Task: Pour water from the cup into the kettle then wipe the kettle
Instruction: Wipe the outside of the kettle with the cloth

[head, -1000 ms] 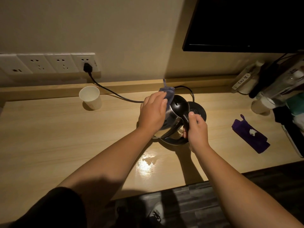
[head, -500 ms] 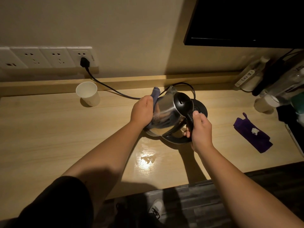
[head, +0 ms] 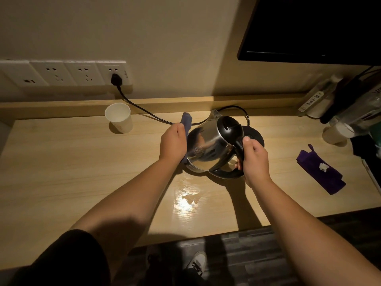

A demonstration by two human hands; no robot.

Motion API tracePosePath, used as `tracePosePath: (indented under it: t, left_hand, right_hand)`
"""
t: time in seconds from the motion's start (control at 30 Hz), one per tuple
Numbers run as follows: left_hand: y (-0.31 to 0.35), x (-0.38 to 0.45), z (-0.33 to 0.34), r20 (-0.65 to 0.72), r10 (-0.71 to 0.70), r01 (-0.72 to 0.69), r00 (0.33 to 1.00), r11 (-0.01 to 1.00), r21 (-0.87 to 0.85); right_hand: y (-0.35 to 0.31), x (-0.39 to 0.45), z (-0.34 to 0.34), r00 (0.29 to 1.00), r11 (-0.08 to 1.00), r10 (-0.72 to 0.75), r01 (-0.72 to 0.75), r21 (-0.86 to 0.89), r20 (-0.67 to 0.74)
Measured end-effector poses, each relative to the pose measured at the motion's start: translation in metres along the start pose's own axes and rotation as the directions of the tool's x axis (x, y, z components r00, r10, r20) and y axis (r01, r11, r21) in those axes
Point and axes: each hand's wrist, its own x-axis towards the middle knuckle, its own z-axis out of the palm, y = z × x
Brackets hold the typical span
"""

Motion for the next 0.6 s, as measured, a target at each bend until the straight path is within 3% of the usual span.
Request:
tracePosePath:
  t: [0.13, 0.23, 0.5, 0.6]
  left_hand:
    - [0.030, -0.039, 0.002, 0.001, 0.249, -0.249, 0.968, 0.968, -0.022]
    - [0.035, -0.057, 0.022, 0.006, 0.462, -0.459, 0.887, 0.881, 0.114]
    - [0.022, -0.049, 0.047, 0.042, 0.535, -0.522, 0.844, 0.801, 0.294]
    - [0.023, -0.043, 0.048, 0.034, 0.471, -0.459, 0.882, 0.837, 0.298]
  right_hand:
    - [-0.005, 0.000, 0.005, 0.999, 0.999, 0.034, -0.033, 0.033, -0.026]
    - [-0.010, -0.002, 0.013, 0.998, 0.999, 0.025, -0.024, 0.026, -0.065]
    - [-0.010, -0.001, 0.018, 0.996, 0.993, 0.070, -0.064, 0.103, -0.055]
    - [-0.010, 0.000, 0.018, 0.993, 0.983, 0.107, -0.098, 0.153, -0.054]
